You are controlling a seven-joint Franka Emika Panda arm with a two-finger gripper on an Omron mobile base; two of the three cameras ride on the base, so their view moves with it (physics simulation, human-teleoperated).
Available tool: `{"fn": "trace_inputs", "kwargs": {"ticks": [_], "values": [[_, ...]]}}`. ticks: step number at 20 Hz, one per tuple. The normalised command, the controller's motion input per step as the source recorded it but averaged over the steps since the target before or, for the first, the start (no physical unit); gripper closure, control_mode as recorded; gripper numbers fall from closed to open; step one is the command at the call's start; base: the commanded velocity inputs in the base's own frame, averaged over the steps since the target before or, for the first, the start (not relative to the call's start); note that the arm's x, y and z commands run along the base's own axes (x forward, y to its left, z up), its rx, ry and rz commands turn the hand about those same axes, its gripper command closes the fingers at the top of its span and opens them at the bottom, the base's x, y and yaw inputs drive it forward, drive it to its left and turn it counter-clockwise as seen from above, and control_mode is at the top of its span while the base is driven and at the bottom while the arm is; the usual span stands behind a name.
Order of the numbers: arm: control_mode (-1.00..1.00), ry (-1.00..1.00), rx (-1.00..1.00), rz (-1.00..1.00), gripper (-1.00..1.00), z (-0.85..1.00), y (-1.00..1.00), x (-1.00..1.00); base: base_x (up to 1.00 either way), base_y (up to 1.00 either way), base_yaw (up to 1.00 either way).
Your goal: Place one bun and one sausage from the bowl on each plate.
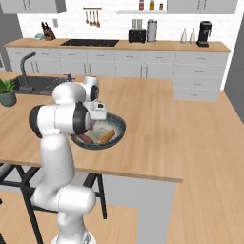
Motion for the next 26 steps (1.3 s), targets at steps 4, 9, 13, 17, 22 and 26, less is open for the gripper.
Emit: {"fn": "trace_inputs", "kwargs": {"ticks": [4,9,13,17,22,26], "values": [[-1.0,-0.11,0.0,-0.29,1.0,0.61,-0.37,-1.0,0.0,0.0,0.0],[-1.0,-0.1,0.0,-0.31,1.0,0.59,-0.47,-1.0,0.0,0.0,0.0],[-1.0,-0.08,-0.05,-0.34,1.0,0.4,-0.03,-1.0,0.0,0.0,0.0],[-1.0,-0.15,-0.14,-0.16,1.0,0.26,0.0,-1.0,0.0,0.0,0.0],[-1.0,-0.08,-0.07,-0.02,1.0,0.47,0.0,-0.4,0.0,0.0,0.0],[-1.0,-0.1,-0.02,0.0,1.0,0.17,-0.04,-0.08,0.0,0.0,0.0]]}}
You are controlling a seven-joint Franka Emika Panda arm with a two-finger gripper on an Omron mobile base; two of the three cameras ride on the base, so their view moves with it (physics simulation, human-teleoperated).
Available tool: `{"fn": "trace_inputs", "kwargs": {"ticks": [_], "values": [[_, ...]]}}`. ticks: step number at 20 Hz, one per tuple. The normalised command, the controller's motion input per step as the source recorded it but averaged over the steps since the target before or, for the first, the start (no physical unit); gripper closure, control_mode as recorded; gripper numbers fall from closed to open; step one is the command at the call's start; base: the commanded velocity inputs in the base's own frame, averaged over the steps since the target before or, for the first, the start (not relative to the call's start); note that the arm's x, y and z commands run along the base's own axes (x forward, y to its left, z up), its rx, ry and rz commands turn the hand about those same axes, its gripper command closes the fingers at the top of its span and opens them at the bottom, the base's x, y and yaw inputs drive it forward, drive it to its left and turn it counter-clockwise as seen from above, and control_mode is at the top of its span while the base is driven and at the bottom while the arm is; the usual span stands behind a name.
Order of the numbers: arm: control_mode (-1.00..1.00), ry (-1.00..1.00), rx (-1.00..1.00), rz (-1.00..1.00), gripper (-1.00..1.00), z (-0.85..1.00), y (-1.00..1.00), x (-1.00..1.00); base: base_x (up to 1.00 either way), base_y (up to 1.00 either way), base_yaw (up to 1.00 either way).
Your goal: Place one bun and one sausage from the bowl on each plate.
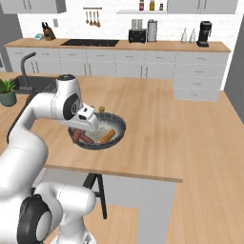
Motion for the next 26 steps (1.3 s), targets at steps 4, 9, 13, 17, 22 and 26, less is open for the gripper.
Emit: {"fn": "trace_inputs", "kwargs": {"ticks": [4,9,13,17,22,26], "values": [[-1.0,-0.02,0.0,0.0,1.0,0.15,0.0,-0.04,0.0,0.0,0.0],[1.0,0.0,0.0,0.0,1.0,0.02,0.0,-0.01,-0.48,0.0,0.0],[1.0,0.0,0.0,0.0,1.0,0.0,0.0,0.0,-0.96,0.81,0.01],[1.0,0.0,0.0,0.0,1.0,0.0,0.0,0.0,-0.34,1.0,0.0],[1.0,0.0,0.0,0.0,1.0,0.0,0.0,0.0,-0.09,1.0,0.0],[1.0,0.0,0.0,0.0,1.0,0.0,0.0,0.0,0.0,1.0,0.0]]}}
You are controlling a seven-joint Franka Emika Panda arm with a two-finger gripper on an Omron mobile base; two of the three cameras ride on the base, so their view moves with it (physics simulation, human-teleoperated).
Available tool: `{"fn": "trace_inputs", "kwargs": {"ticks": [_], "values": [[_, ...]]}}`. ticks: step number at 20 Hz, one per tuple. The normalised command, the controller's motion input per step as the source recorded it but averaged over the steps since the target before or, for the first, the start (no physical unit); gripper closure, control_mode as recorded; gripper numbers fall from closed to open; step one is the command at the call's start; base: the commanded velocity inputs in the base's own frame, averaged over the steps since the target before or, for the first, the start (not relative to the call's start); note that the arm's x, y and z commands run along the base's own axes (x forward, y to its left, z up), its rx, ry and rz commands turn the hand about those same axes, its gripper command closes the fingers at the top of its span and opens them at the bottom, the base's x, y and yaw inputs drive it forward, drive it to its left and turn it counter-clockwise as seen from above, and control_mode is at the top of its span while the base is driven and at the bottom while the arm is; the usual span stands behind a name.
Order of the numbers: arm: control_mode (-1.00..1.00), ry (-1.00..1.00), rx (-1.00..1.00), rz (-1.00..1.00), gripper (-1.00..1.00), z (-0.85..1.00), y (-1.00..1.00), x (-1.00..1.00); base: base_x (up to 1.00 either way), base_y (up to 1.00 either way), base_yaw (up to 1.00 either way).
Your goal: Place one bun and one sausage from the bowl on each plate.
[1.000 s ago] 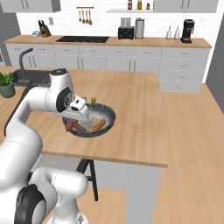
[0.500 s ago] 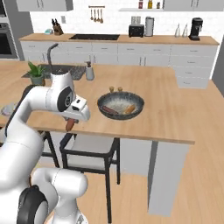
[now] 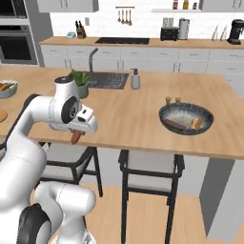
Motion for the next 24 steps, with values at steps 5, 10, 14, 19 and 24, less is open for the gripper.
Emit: {"fn": "trace_inputs", "kwargs": {"ticks": [5,10,14,19,24], "values": [[1.0,0.0,0.0,0.0,1.0,0.0,0.0,0.0,0.0,1.0,0.0],[1.0,0.0,0.0,0.0,1.0,0.0,0.0,0.0,0.19,0.73,0.0],[1.0,0.0,0.0,0.0,1.0,0.0,0.0,0.0,0.49,0.32,0.01],[1.0,0.0,0.0,0.0,1.0,0.0,0.0,0.0,0.61,0.0,0.08],[1.0,0.0,0.0,0.0,1.0,0.0,0.0,0.0,0.53,-0.11,0.02]]}}
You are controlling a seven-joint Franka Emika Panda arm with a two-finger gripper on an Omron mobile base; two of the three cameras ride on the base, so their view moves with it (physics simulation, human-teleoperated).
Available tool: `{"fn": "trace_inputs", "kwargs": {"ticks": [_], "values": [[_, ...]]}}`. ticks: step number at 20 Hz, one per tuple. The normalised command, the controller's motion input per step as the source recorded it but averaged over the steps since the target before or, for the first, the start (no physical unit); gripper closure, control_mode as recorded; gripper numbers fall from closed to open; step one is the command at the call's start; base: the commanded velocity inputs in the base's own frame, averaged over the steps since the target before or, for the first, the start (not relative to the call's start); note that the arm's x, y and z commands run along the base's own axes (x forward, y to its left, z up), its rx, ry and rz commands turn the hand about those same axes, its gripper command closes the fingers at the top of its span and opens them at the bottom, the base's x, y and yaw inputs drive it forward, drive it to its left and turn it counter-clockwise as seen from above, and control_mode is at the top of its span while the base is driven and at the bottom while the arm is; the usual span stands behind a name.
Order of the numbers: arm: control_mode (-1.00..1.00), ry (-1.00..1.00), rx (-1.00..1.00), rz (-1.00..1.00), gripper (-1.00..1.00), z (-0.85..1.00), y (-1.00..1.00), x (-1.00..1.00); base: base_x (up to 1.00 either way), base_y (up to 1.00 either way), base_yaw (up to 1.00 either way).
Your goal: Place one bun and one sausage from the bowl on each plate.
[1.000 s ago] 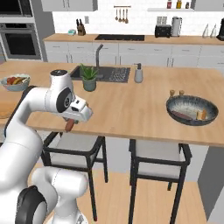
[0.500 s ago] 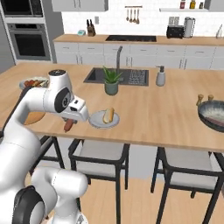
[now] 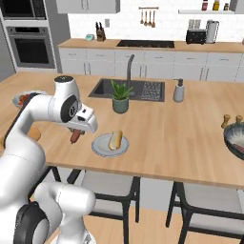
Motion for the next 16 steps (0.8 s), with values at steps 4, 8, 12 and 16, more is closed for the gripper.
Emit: {"fn": "trace_inputs", "kwargs": {"ticks": [4,8,12,16], "values": [[1.0,0.0,0.0,0.0,1.0,0.0,0.0,0.0,0.47,-0.07,0.03],[-1.0,0.0,0.0,0.0,1.0,0.0,-0.03,0.19,0.43,-0.06,0.02],[-1.0,0.0,0.03,0.0,1.0,0.0,-0.21,0.98,0.0,0.0,0.0],[-1.0,0.03,0.0,0.0,1.0,-0.35,-0.09,1.0,0.0,0.0,0.0]]}}
